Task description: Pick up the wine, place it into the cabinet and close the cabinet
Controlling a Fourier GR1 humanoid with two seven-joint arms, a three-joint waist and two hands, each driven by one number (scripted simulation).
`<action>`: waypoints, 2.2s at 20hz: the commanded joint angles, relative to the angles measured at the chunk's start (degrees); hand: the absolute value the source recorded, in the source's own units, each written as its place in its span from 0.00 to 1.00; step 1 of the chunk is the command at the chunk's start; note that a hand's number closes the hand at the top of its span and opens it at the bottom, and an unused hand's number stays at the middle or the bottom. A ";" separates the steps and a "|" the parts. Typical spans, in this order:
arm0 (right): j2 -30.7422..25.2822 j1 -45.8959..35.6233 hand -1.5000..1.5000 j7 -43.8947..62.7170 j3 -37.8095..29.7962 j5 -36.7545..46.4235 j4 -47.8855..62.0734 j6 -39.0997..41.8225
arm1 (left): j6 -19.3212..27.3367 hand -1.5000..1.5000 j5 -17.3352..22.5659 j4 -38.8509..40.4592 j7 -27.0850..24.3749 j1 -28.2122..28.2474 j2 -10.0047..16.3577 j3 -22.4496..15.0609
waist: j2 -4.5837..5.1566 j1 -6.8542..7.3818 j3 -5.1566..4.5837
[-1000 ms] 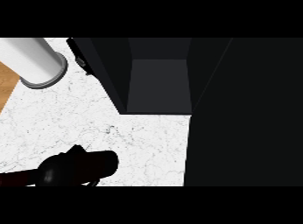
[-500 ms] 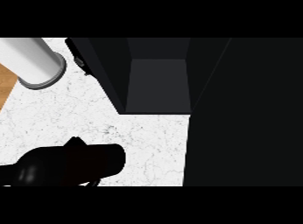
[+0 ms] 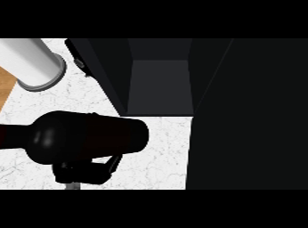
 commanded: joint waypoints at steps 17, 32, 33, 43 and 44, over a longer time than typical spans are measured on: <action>0.08 4.57 0.00 -3.44 0.08 0.35 -1.48 2.26 | 17.17 1.00 -5.59 23.08 -1.63 -27.01 -0.03 -4.48 | 0.04 -0.35 -0.01; -0.88 2.17 0.00 -3.53 -3.00 -1.68 0.51 3.00 | 25.88 1.00 8.07 39.88 -15.48 -31.15 -0.03 -14.56 | 0.07 -0.45 -0.02; -0.14 0.60 0.00 -1.99 -1.30 0.02 1.29 1.59 | 22.87 1.00 5.66 41.15 -16.38 -28.82 -0.03 -11.99 | 0.07 -0.23 -0.02; -1.48 1.16 0.00 -1.45 -4.17 -3.88 0.95 2.59 | 21.24 1.00 18.53 51.25 -24.68 -32.76 -0.03 -15.28 | 0.14 -0.79 -0.03; 0.71 0.64 0.00 -3.02 0.12 0.58 2.12 1.52 | 17.22 1.00 20.73 56.03 -27.26 -35.78 -0.03 -11.81 | 0.27 -1.02 -0.06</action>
